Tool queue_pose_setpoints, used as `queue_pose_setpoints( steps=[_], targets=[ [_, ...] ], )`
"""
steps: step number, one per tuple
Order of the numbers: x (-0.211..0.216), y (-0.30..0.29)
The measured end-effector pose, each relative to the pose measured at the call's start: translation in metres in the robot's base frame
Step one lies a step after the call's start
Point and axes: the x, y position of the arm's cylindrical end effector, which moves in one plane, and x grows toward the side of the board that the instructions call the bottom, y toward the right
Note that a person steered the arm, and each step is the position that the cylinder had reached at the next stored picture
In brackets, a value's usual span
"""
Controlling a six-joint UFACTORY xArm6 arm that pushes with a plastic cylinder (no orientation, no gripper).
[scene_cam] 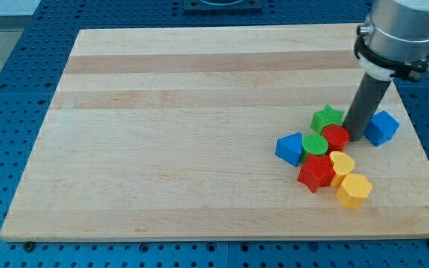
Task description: Slide the blue cube to the top right
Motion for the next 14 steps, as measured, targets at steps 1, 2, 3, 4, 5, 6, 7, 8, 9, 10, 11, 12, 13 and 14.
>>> queue_pose_setpoints(
  steps=[1, 2, 3, 4, 5, 6, 7, 8, 9, 10, 11, 12, 13, 14],
  targets=[
    [0.022, -0.001],
    [0.037, 0.012],
    [0.037, 0.057],
    [0.031, 0.099],
    [0.018, 0.088],
    [0.013, 0.06],
    [0.013, 0.044],
    [0.009, 0.041],
    [-0.009, 0.05],
    [-0.034, 0.05],
    [-0.039, 0.038],
    [-0.039, 0.019],
    [-0.039, -0.001],
    [-0.049, -0.013]
  ],
)
